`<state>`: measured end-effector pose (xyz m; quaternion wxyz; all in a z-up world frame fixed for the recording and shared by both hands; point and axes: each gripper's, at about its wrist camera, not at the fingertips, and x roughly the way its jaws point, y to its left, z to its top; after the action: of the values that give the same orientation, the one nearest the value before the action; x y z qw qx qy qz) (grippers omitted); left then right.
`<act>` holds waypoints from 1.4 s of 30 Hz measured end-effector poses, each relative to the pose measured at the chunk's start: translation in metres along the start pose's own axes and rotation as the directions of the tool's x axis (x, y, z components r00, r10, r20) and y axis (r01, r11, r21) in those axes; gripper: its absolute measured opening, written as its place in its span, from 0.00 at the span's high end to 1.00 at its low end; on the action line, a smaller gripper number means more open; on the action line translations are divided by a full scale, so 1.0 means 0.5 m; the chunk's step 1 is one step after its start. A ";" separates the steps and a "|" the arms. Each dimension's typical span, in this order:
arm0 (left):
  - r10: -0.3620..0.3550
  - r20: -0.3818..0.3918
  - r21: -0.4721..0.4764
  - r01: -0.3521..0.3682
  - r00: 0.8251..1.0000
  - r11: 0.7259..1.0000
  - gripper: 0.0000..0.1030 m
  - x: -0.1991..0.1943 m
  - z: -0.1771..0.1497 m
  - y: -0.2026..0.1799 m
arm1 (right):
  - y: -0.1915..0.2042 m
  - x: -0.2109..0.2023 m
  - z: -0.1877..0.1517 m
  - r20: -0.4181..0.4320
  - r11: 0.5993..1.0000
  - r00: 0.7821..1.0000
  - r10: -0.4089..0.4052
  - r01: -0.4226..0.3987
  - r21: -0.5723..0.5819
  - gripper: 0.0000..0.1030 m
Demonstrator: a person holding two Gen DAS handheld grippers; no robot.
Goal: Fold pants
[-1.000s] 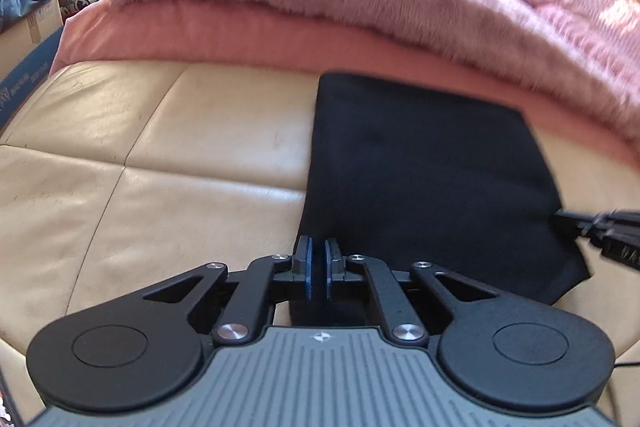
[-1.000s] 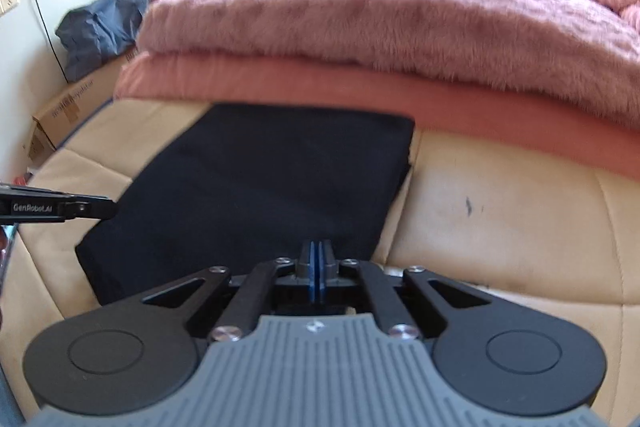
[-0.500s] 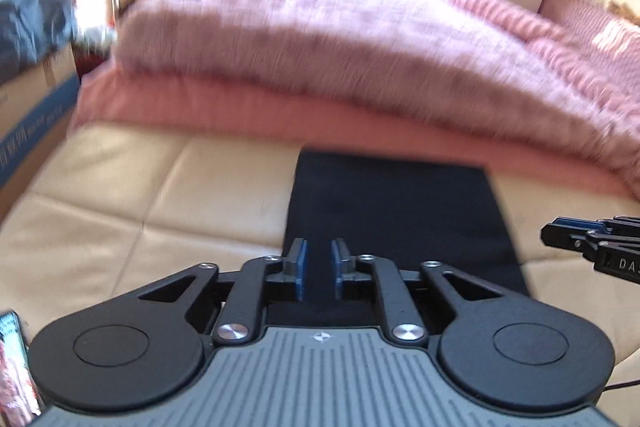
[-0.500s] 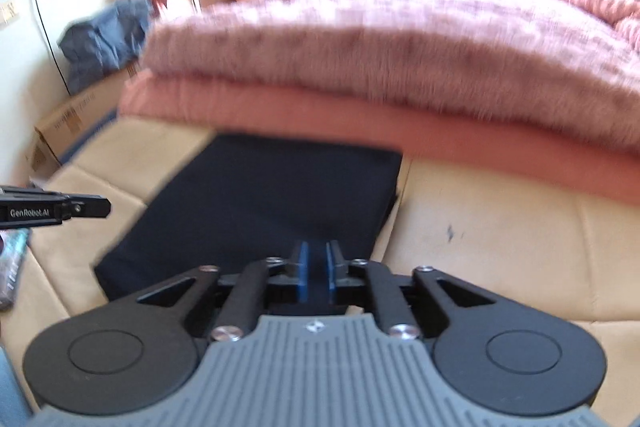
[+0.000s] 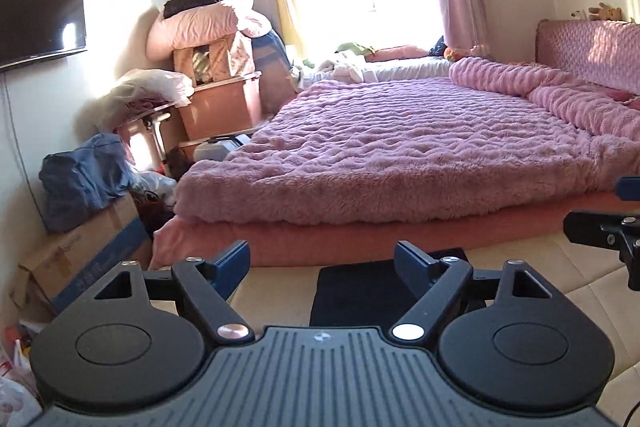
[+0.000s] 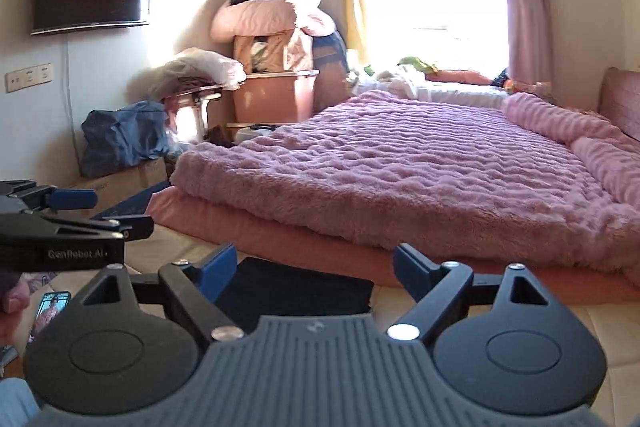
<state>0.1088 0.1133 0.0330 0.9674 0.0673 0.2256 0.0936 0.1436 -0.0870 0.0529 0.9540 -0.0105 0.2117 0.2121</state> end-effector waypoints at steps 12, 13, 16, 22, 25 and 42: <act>-0.041 -0.158 -0.104 0.025 0.987 0.994 0.07 -0.034 -0.106 -0.030 | 0.011 -0.073 -0.107 -0.124 0.994 0.990 -0.060 0.070 0.083 0.20; -0.040 -0.162 -0.095 0.025 0.986 0.995 0.07 -0.038 -0.110 -0.033 | 0.012 -0.074 -0.117 -0.132 0.994 0.989 -0.065 0.076 0.082 0.20; -0.047 -0.189 -0.068 0.035 0.981 0.997 0.07 -0.043 -0.126 -0.048 | 0.019 -0.073 -0.149 -0.175 0.994 0.982 -0.066 0.081 0.078 0.20; -0.049 -0.238 -0.074 0.032 0.970 0.997 0.07 -0.048 -0.155 -0.049 | 0.031 -0.066 -0.196 -0.249 0.994 0.966 -0.065 0.084 0.066 0.20; -0.055 -0.256 -0.071 0.038 0.965 0.997 0.07 -0.051 -0.160 -0.054 | 0.031 -0.061 -0.208 -0.280 0.994 0.958 -0.060 0.083 0.072 0.20; -0.079 -0.280 -0.085 0.058 0.957 0.995 0.07 -0.060 -0.164 -0.061 | 0.033 -0.060 -0.213 -0.328 0.993 0.943 -0.055 0.088 0.084 0.20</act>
<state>0.0500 0.0844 -0.0324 0.9297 0.0086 0.3600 0.0771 0.0697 -0.0960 -0.0304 0.9125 -0.0065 0.3755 0.1622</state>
